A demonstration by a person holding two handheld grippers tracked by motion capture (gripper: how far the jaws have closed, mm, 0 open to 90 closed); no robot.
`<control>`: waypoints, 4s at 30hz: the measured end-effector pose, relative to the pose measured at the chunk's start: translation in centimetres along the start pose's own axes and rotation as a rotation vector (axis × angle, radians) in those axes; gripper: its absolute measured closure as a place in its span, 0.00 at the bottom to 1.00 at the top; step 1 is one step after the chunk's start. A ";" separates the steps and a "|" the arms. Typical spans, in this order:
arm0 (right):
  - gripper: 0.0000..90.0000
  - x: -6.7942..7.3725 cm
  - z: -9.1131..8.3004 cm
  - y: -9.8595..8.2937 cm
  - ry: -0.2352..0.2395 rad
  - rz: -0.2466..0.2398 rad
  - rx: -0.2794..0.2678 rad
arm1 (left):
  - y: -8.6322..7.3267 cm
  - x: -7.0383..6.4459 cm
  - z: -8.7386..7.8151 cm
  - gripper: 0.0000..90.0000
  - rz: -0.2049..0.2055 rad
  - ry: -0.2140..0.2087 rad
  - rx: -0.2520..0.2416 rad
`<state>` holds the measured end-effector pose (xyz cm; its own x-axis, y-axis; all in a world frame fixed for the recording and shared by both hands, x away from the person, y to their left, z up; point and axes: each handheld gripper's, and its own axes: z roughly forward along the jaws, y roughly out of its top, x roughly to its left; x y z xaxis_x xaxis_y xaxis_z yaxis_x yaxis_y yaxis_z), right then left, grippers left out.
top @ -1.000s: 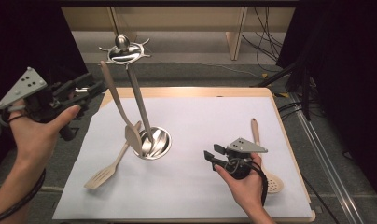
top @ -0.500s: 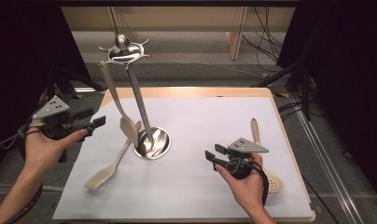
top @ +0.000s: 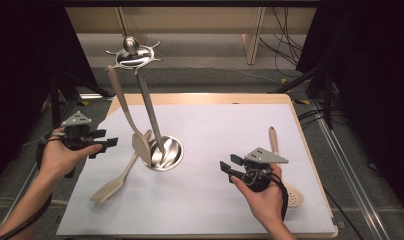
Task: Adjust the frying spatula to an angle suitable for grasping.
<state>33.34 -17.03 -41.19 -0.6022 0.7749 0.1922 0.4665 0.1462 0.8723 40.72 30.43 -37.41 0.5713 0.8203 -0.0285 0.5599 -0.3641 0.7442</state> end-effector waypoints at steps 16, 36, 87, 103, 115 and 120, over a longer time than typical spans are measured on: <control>0.59 0.0 -0.1 0.3 -0.007 -0.011 -0.003 | -1.0 -0.4 7.0 0.50 -0.007 -0.049 0.292; 0.59 -0.1 0.2 0.1 0.004 -0.042 0.007 | -2.3 -2.3 10.7 0.65 -0.152 -0.016 0.529; 0.59 0.2 0.2 0.0 0.008 0.003 0.044 | -2.5 -0.6 10.8 0.77 -0.150 0.083 0.573; 0.59 0.1 -0.1 0.2 0.010 0.001 0.026 | -3.6 0.2 9.5 0.87 -0.248 0.071 0.476; 0.59 0.0 0.1 0.2 0.009 -0.016 0.008 | -4.8 1.2 6.2 0.87 -0.364 0.080 0.205; 0.59 0.1 0.0 0.2 0.006 -0.016 0.003 | -5.3 1.6 4.4 0.87 -0.347 0.072 0.115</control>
<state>33.41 -16.93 -41.03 -0.6139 0.7684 0.1807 0.4583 0.1606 0.8741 41.30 31.78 -44.32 0.2940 0.9311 -0.2158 0.7788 -0.1024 0.6189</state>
